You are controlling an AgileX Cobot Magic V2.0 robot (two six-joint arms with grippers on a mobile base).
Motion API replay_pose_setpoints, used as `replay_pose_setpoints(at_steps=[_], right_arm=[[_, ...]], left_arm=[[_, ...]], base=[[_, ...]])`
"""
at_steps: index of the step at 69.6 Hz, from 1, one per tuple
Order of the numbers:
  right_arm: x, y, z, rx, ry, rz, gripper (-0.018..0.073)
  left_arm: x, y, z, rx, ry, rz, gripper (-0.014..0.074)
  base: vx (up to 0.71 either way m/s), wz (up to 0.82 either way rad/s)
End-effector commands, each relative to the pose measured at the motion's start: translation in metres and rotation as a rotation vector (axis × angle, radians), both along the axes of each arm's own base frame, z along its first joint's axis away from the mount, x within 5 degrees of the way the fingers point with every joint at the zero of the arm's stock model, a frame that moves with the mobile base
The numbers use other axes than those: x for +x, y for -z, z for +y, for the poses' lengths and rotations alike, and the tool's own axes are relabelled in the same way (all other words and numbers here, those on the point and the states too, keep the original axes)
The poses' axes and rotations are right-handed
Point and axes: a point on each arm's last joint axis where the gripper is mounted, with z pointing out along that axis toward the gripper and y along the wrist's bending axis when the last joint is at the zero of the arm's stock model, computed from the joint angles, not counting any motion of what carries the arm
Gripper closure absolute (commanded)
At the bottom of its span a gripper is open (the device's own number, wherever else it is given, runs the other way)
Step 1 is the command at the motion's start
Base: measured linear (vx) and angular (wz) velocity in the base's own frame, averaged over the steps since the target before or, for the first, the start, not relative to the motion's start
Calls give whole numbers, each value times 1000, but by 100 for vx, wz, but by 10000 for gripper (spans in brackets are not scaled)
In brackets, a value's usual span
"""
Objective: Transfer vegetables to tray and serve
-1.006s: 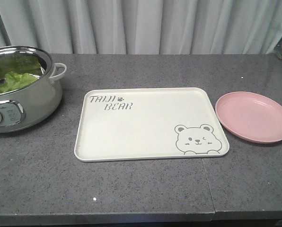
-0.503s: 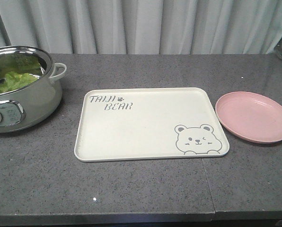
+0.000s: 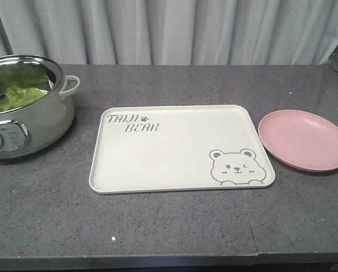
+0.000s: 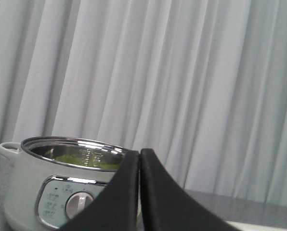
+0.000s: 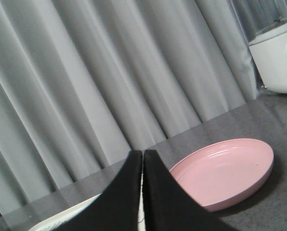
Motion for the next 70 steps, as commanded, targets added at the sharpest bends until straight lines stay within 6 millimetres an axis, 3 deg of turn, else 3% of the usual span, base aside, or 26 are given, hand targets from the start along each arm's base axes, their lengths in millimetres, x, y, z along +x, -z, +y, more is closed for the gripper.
replay_pose_setpoints(at_steps=[1,16,23,31,39,49,55,64,70], right_arm=[[-5,-21,1,28,-17,-110,564],[-7,-109,6,-168,-52,-156,564],[5,-152,10,-215,-97,-140,560],[28,-184,18,-282,-150,-102,526],[51,-190,31,-303,-228,-75,402],[65,-186,43,-293,-294,-68,102],[66,-186,43,-285,-295,-71,-29],[66,-186,43,-292,-294,-75,-75],[66,-186,43,-293,-293,-68,-62]], left_arm=[[-6,-12,0,-103,45,-135,604],[-22,-61,0,-129,67,-227,604],[-34,-89,0,-115,55,-240,602],[-45,-109,1,-118,45,-205,588],[-50,-116,1,-124,37,-156,524],[-50,-115,1,-166,54,-122,361],[-52,-118,1,-191,71,-156,252],[-58,-129,1,-194,90,-302,195],[-50,-134,1,-194,84,-258,195]], base=[[0,0],[0,0],[0,0],[0,0],[0,0],[0,0],[0,0],[0,0],[0,0]])
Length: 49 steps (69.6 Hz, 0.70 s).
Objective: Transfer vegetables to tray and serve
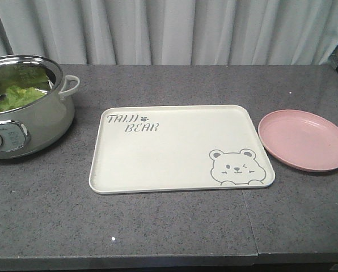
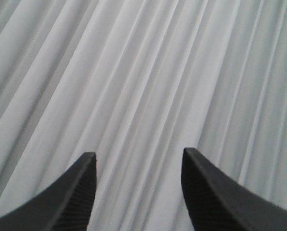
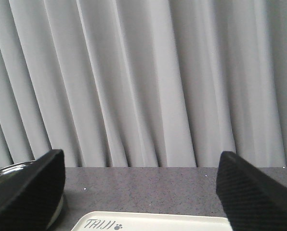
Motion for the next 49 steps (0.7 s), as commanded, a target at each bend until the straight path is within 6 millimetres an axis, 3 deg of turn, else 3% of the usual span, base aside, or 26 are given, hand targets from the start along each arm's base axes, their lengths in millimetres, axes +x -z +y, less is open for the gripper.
replay_pose_setpoints(at_steps=[1,9,24,31,41,49], right_arm=[[-3,-16,1,13,-14,-95,-59],[-2,-14,0,0,-8,-79,-31],[5,-7,2,-28,5,-11,-28],[12,0,3,-51,14,47,-28],[20,9,4,-86,28,123,-31],[20,12,4,-102,34,150,-32]], left_arm=[[0,-19,0,-14,9,-51,195],[33,-41,1,38,-23,155,195],[119,-124,4,255,-126,400,195],[162,-151,6,320,-145,536,195],[226,-161,9,393,-143,768,188],[275,-150,10,413,-127,922,172]], base=[[0,0],[0,0],[0,0],[0,0],[0,0],[0,0]])
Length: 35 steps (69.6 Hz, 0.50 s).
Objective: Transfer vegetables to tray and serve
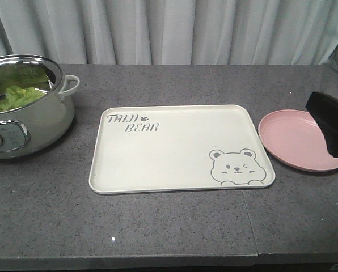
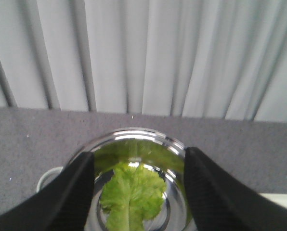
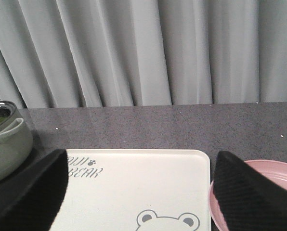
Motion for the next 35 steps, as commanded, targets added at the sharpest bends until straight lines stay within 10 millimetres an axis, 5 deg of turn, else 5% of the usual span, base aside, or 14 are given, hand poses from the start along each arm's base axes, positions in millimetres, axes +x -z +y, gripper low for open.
replay_pose_setpoints(at_steps=[1,15,35], right_arm=[[0,-15,1,-3,-13,-83,-32],[0,-11,0,-27,-3,-45,-32],[-1,-4,-2,-90,10,20,-32]], left_arm=[[27,-6,1,12,-2,30,171],[100,38,3,4,-24,321,160],[143,84,4,-4,-35,564,157]], base=[[0,0],[0,0],[0,0]])
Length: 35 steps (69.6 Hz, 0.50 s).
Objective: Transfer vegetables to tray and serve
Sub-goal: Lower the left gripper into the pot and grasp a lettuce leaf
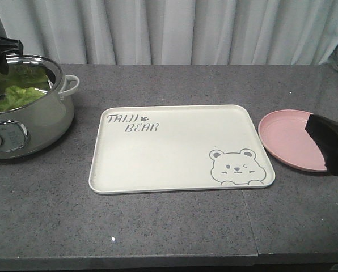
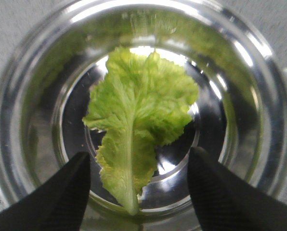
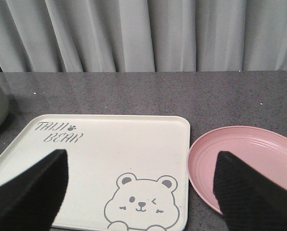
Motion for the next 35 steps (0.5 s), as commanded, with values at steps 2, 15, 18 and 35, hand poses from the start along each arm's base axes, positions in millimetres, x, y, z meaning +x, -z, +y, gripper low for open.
replay_pose_setpoints(at_steps=[2,15,18,35], right_arm=[[1,-16,1,-3,-18,-93,-32],[1,-16,1,-3,-18,-93,-32],[1,-16,1,-3,-18,-93,-32],[1,-16,1,-4,-17,-91,-32]], left_arm=[[-4,-20,0,-7,0,-74,152],[5,-11,0,-5,13,-78,93],[7,-9,2,-13,7,-82,81],[19,15,19,-61,-35,-17,75]], base=[[0,0],[0,0],[0,0],[0,0]])
